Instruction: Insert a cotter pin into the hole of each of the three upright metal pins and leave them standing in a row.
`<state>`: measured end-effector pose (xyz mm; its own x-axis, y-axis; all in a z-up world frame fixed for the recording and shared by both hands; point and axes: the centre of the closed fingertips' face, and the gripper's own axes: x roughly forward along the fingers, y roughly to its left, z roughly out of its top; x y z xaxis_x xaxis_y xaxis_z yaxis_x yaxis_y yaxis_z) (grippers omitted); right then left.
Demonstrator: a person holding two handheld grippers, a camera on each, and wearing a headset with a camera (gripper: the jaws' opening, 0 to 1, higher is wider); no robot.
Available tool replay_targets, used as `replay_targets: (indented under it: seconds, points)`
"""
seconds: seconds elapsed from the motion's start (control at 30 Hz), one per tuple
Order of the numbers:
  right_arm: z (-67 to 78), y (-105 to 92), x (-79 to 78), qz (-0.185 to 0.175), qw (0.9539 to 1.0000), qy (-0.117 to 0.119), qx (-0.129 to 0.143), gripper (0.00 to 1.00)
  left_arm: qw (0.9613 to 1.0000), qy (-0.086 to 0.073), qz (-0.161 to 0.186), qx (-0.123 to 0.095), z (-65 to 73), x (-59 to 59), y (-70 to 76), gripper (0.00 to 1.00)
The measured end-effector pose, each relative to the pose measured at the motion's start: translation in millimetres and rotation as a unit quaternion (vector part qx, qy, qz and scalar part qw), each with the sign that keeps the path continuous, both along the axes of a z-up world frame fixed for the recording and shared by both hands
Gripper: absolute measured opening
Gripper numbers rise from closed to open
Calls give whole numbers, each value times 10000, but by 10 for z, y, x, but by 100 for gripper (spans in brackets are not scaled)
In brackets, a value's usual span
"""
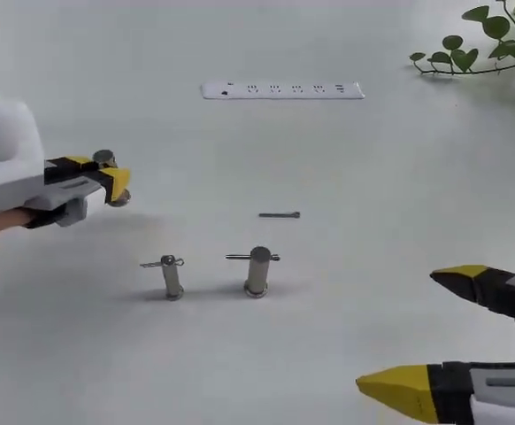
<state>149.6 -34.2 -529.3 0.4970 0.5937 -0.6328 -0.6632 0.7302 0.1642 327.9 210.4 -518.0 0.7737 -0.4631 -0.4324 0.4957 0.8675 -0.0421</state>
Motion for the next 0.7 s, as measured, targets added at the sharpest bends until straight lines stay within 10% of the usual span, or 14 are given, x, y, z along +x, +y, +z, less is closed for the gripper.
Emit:
replay_targets:
  seconds: [0.47, 0.7]
  points:
    - [62, 99, -85, 53, 9996, -204, 201, 86, 10000, -35, -25, -81, 249, -677, 27, 10]
    - [56, 101, -172, 69, 9993, -214, 285, 86, 9997, 50, -193, -107, 212, -1014, -180, 10]
